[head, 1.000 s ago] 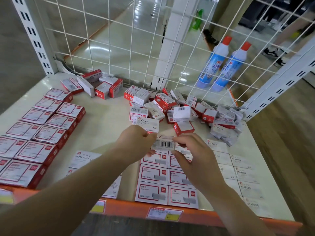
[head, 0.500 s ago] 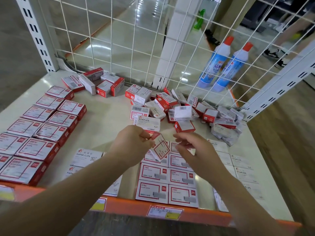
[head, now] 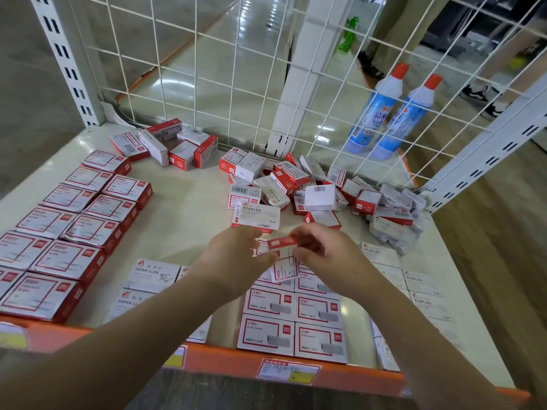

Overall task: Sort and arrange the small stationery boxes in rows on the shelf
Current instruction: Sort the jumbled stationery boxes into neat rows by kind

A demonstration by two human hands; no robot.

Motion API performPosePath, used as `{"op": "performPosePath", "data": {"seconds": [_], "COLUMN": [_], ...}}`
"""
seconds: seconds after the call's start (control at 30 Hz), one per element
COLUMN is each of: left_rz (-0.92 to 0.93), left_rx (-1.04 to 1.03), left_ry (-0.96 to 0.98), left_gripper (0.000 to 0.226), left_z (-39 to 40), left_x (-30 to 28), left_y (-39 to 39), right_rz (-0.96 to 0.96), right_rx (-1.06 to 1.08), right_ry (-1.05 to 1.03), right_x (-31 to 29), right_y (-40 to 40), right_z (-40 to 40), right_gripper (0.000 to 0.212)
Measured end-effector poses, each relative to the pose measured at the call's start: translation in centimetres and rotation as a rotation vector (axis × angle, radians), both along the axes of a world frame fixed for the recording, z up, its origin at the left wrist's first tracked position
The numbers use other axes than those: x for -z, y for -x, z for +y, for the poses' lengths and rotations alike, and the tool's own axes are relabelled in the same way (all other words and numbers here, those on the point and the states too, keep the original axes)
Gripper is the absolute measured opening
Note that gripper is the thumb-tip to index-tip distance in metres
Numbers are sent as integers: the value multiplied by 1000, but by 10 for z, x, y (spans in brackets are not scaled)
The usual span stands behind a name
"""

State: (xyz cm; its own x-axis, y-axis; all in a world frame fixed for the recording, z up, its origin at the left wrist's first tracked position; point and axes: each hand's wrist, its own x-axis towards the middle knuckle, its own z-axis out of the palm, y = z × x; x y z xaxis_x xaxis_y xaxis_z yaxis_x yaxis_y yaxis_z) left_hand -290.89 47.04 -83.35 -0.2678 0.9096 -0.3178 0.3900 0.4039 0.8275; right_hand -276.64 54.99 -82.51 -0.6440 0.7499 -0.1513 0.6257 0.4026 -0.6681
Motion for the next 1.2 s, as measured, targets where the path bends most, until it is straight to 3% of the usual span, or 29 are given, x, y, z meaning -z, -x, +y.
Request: {"op": "performPosePath", "data": {"seconds": [0.17, 0.4, 0.53, 0.73, 1.2], "left_rz": [24, -207, -290, -275, -71], "left_rx": [29, -91, -135, -212, -128], "left_ry": [56, -7, -75, -134, -121], "left_gripper": [29, 32, 41, 34, 32], "left_z": [-7, -7, -7, -9, -14], "left_x": [7, 11, 9, 11, 19], "left_y": [-5, -10, -8, -2, 1], "right_rz": [209, 360, 297, 341, 57], "right_rx": [259, 363, 222, 133, 36], "right_ry": [52, 195, 220, 283, -79], "right_x": [1, 7, 8, 7, 14], "right_y": [1, 2, 1, -3, -5], "right_z": [-2, -8, -12, -16, -17], "right_gripper": [18, 24, 27, 42, 46]}}
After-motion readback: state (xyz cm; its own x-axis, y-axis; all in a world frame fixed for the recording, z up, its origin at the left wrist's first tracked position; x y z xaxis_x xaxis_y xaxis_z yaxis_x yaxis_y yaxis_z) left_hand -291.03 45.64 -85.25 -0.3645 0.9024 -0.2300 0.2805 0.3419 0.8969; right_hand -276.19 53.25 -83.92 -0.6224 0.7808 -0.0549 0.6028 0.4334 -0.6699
